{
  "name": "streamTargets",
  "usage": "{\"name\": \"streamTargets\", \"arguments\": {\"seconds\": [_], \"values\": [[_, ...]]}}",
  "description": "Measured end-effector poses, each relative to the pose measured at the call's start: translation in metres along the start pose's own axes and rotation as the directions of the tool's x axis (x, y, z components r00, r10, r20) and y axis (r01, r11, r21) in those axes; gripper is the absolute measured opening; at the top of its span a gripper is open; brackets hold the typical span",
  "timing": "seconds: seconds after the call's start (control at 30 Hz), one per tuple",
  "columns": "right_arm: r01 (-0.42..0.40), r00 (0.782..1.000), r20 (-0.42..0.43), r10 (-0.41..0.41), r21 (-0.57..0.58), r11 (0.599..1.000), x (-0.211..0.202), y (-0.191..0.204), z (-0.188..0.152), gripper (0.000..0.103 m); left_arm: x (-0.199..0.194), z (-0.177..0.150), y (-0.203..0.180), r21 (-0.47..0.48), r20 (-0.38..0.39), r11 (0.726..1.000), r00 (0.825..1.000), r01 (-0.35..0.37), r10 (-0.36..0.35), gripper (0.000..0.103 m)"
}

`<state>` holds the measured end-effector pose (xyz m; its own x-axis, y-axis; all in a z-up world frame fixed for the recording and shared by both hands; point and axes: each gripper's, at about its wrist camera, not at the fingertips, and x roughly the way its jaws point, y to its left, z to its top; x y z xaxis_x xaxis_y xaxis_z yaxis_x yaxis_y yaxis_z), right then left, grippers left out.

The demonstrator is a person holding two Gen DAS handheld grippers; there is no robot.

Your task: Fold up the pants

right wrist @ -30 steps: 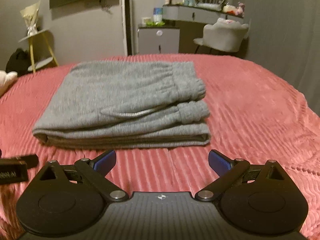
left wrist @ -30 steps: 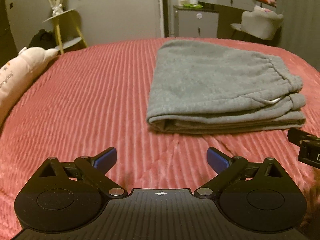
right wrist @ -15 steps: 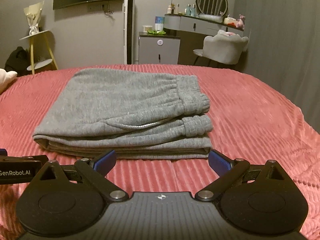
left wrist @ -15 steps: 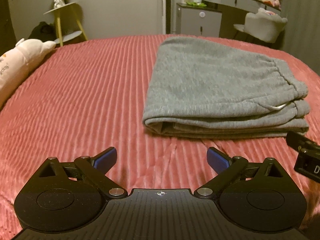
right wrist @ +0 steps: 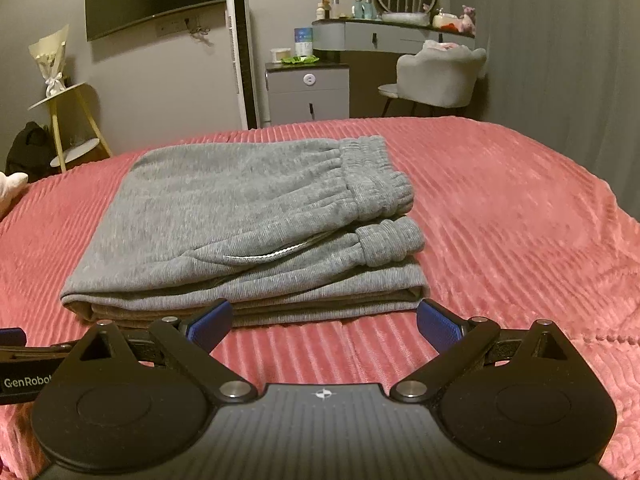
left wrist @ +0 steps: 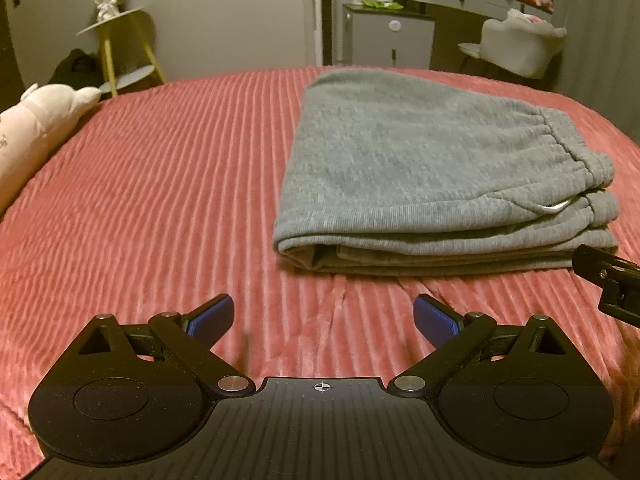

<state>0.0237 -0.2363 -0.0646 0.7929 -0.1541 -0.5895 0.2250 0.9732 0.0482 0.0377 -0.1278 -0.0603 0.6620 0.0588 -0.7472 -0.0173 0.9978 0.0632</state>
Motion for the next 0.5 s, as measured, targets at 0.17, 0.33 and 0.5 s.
{"name": "streamTargets", "arguments": {"seconds": [0.17, 0.33, 0.5], "values": [[0.001, 1.000, 0.003, -0.001, -0.006, 1.000, -0.0016, 0.0017, -0.0006, 0.099, -0.0010, -0.0003, -0.0004, 0.007, 0.001, 1.000, 1.000, -0.001, 0.001, 0.100], [0.002, 1.000, 0.006, -0.002, -0.017, 1.000, -0.0027, 0.0037, -0.0010, 0.099, -0.0019, -0.0005, -0.0008, 0.007, 0.003, 1.000, 1.000, 0.001, -0.001, 0.100], [0.002, 1.000, 0.005, -0.002, -0.019, 1.000, -0.0025, 0.0046, -0.0011, 0.099, -0.0023, -0.0004, -0.0002, 0.010, 0.003, 1.000, 1.000, 0.006, -0.006, 0.100]]}}
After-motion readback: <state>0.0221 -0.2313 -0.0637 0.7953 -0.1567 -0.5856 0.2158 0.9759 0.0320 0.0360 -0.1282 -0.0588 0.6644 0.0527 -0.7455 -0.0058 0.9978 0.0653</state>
